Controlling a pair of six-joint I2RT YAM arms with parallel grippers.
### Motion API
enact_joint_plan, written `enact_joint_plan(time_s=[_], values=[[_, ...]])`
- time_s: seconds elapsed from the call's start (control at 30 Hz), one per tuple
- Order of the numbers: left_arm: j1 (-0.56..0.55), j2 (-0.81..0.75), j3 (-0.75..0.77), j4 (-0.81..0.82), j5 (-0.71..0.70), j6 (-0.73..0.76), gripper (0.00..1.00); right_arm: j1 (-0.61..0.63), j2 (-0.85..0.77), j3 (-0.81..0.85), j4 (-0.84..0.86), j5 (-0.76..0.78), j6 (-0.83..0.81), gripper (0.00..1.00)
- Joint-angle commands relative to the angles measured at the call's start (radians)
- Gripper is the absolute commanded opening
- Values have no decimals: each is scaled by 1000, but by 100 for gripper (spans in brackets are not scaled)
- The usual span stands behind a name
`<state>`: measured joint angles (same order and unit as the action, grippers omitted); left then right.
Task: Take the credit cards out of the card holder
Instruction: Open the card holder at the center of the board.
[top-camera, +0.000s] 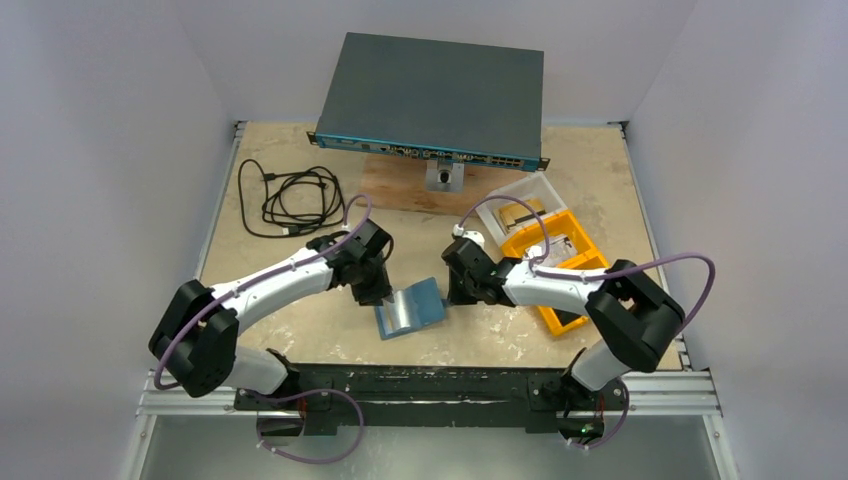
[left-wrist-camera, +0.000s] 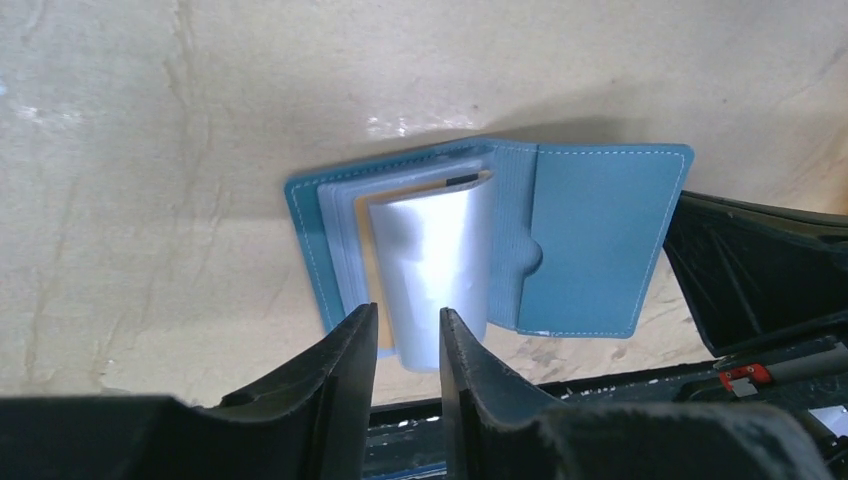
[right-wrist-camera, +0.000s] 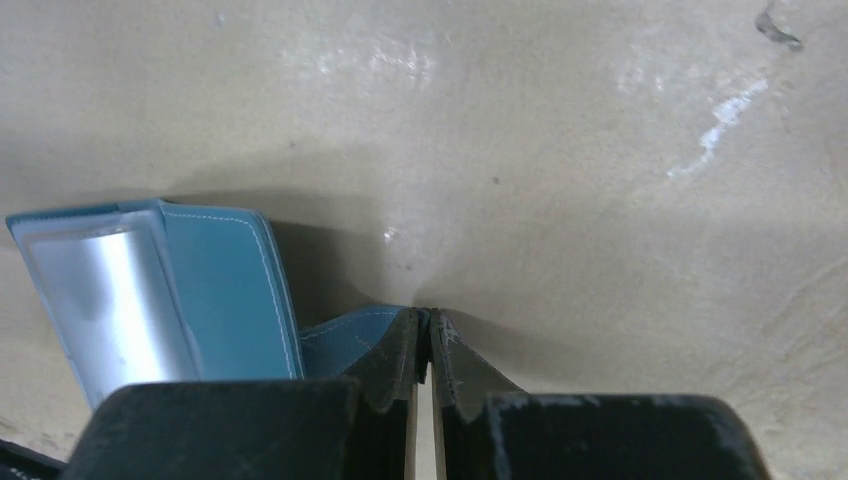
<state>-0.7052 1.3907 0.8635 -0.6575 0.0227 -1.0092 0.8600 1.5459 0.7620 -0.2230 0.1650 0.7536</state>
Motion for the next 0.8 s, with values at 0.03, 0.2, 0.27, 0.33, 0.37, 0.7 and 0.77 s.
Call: enact_joint_plan(time_s=[0.03, 0.2, 0.27, 0.33, 0.37, 0.7, 0.77], values=[[26, -7, -10, 6, 31, 100, 29, 18, 80, 15, -25, 6, 32, 0], [25, 1, -45, 29, 49, 95, 30, 78, 102, 61, -79, 37, 56, 0], [26, -13, -69, 40, 52, 87, 30, 95, 102, 59, -92, 39, 67, 0], [26, -30, -93, 48, 55, 80, 31, 105, 96, 45, -97, 41, 76, 0], [25, -37, -105, 56, 65, 79, 32, 108, 93, 37, -98, 41, 79, 0], [22, -66, -147, 57, 64, 67, 33, 120, 66, 11, -114, 52, 82, 0], [21, -76, -149, 51, 60, 67, 34, 123, 62, 9, -118, 56, 85, 0]])
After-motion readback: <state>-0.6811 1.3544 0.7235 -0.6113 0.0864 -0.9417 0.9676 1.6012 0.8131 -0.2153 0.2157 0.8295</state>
